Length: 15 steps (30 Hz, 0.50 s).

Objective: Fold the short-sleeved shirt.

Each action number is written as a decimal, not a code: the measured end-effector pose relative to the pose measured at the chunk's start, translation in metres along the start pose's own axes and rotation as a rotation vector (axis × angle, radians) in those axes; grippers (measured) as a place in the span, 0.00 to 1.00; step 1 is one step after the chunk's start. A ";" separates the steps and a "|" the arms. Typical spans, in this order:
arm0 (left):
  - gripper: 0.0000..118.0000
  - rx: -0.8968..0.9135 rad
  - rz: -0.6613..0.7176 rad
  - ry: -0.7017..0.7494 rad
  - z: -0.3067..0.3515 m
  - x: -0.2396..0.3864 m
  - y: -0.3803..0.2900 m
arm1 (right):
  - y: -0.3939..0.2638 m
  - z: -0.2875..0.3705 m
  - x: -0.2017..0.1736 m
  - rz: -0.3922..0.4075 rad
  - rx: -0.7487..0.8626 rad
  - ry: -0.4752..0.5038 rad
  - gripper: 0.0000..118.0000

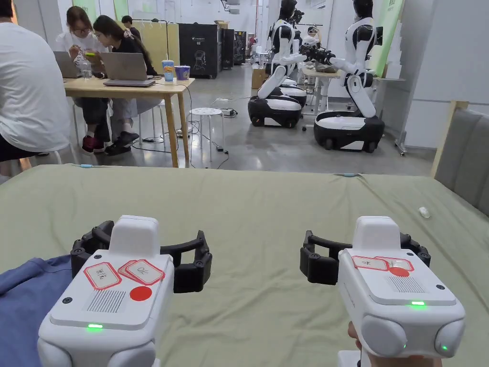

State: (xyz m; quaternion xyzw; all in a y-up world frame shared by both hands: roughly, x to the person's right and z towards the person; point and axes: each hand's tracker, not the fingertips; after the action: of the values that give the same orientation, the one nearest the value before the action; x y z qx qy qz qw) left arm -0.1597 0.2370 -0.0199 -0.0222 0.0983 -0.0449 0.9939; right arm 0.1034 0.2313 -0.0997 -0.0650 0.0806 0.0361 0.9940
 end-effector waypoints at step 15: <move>1.00 -0.002 -0.007 0.003 0.001 0.001 -0.002 | -0.001 0.000 -0.002 0.002 -0.001 0.000 1.00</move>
State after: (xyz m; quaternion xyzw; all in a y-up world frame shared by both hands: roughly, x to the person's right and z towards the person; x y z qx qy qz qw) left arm -0.1583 0.2354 -0.0194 -0.0234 0.0995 -0.0480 0.9936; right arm 0.1020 0.2300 -0.0992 -0.0653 0.0807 0.0369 0.9939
